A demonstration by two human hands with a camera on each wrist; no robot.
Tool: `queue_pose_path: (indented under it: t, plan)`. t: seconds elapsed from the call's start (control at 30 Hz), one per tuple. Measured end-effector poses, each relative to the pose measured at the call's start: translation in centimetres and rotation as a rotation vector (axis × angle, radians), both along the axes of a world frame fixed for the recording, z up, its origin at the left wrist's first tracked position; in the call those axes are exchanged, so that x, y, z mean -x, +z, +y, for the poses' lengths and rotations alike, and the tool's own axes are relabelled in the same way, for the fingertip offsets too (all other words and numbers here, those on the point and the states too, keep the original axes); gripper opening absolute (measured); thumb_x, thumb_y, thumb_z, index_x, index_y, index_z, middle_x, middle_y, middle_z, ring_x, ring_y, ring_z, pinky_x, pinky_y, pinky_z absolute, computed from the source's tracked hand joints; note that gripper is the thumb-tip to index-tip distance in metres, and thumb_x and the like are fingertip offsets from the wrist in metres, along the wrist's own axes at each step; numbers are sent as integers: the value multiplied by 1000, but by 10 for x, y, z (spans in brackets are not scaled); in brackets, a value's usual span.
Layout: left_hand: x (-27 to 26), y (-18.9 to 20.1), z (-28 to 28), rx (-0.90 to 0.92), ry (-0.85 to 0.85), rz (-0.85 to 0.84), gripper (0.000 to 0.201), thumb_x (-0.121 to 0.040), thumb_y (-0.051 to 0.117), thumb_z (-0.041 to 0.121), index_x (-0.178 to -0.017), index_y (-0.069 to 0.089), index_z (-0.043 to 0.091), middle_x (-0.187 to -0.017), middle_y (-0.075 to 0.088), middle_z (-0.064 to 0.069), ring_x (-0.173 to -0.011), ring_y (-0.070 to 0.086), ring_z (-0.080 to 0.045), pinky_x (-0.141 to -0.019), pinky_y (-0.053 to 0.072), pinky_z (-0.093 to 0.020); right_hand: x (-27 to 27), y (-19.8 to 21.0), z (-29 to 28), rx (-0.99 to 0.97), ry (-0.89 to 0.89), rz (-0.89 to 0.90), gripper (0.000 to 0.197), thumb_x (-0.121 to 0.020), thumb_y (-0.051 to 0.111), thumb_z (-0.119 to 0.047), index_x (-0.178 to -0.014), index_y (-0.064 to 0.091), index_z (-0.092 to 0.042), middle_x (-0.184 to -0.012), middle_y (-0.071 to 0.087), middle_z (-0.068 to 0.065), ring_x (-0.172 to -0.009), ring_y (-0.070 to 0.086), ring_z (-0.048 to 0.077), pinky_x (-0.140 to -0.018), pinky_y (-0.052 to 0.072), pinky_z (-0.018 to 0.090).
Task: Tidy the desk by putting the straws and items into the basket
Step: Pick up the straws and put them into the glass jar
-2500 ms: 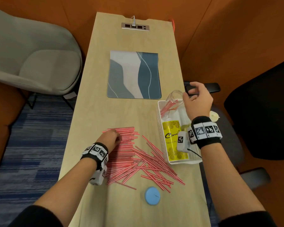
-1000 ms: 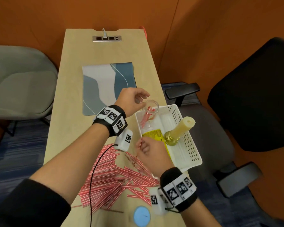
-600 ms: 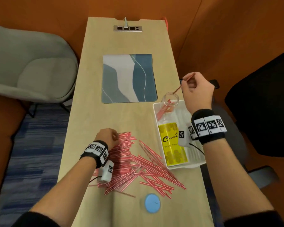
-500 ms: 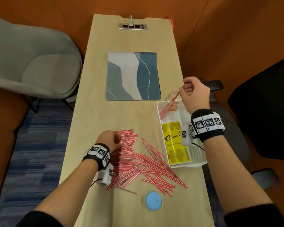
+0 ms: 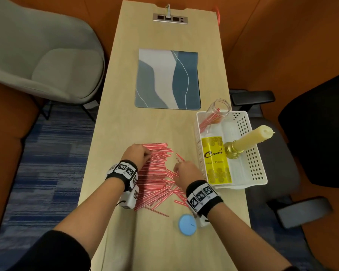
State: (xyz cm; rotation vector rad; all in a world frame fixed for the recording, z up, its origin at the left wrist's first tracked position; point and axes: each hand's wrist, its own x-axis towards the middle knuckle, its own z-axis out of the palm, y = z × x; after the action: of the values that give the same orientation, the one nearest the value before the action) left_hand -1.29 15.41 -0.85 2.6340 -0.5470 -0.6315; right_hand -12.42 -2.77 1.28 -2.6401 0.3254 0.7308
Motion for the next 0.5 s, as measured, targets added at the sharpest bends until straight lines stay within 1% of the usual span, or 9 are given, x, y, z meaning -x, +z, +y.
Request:
queue_pose_path:
  t: [0.07, 0.13, 0.23, 0.3, 0.4, 0.5]
  plan:
    - [2, 4, 4, 24, -14, -14, 17, -94, 64, 23, -103, 77, 16, -102, 73, -4, -90, 67, -21, -83, 52, -29, 5, -11, 6, 61, 19, 20, 21, -91, 62, -13, -111, 68, -12, -109, 67, 9, -98, 66, 26, -86, 55, 35]
    - [4, 8, 8, 46, -16, -30, 16, -93, 65, 22, -100, 78, 16, -98, 73, -5, -88, 67, -23, -84, 54, -33, 7, -16, 9, 103, 13, 4, 20, -93, 58, -9, -109, 69, -12, -106, 68, 9, -95, 67, 26, -83, 56, 36]
    - [5, 13, 14, 60, 12, -41, 17, -93, 66, 21, -104, 77, 17, -103, 75, -3, -93, 68, -23, -88, 54, -33, 7, -16, 9, 141, 33, -16, 23, -94, 52, -6, -104, 72, -12, -101, 71, 9, -90, 68, 26, -80, 57, 35]
    - [6, 15, 16, 73, 23, -40, 17, -92, 66, 20, -105, 77, 17, -104, 75, -4, -94, 69, -22, -89, 54, -33, 6, -15, 9, 154, 36, -13, 24, -94, 51, -8, -103, 73, -14, -99, 71, 8, -90, 68, 26, -79, 56, 34]
    - [7, 21, 14, 94, 14, -51, 15, -92, 67, 20, -103, 76, 17, -99, 75, -3, -89, 69, -20, -86, 55, -33, 8, -11, 9, 169, 29, -13, 20, -94, 53, -12, -100, 72, -16, -96, 71, 5, -88, 68, 25, -77, 56, 33]
    - [3, 38, 5, 209, 12, -109, 9, -89, 70, 22, -95, 76, 20, -90, 72, 3, -80, 66, -14, -81, 56, -33, 11, -6, 7, 124, 2, -31, 20, -91, 52, -9, -99, 68, -18, -96, 69, 4, -91, 66, 25, -78, 55, 34]
